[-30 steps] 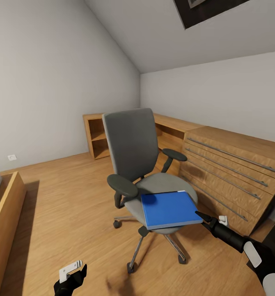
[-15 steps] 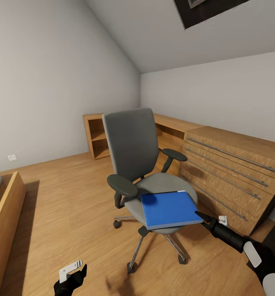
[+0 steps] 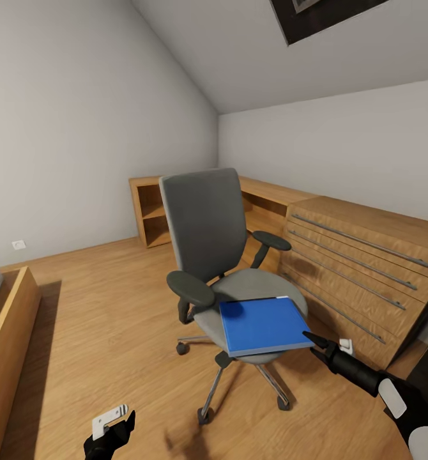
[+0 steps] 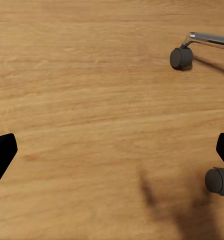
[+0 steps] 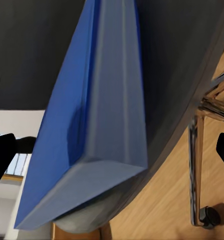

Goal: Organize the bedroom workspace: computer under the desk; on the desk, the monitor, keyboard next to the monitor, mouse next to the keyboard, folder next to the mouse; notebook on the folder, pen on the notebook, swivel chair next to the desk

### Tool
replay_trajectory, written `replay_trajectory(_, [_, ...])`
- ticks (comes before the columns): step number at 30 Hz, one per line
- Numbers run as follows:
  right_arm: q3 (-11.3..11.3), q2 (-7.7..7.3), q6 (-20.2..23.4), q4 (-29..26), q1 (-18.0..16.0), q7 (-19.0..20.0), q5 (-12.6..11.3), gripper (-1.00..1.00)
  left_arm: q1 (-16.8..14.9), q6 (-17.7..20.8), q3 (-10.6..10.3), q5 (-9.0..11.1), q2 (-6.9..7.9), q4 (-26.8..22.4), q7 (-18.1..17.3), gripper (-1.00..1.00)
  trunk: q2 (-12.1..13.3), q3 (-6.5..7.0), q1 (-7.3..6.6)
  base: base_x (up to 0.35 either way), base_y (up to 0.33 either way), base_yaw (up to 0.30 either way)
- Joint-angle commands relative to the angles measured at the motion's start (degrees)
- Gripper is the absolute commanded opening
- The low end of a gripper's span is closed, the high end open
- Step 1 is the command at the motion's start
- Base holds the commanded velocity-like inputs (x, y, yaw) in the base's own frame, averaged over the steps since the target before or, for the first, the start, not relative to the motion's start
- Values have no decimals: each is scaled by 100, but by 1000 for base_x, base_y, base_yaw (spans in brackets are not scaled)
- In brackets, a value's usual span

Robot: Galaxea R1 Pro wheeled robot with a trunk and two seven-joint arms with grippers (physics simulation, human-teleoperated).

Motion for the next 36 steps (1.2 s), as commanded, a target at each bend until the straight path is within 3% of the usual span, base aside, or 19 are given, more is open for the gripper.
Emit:
replay_trajectory(1, [-11,0,46,9,-5,8,-24,100,-5,-13,48,-34,-7,0,-44,100,-2,-5,-1,0,0,0])
replay_trajectory(36, [-20,6,106,55,-3,1,-26,100,-5,-7,48,-25,-7,0,-44,100,-2,-5,-1,0,0,0])
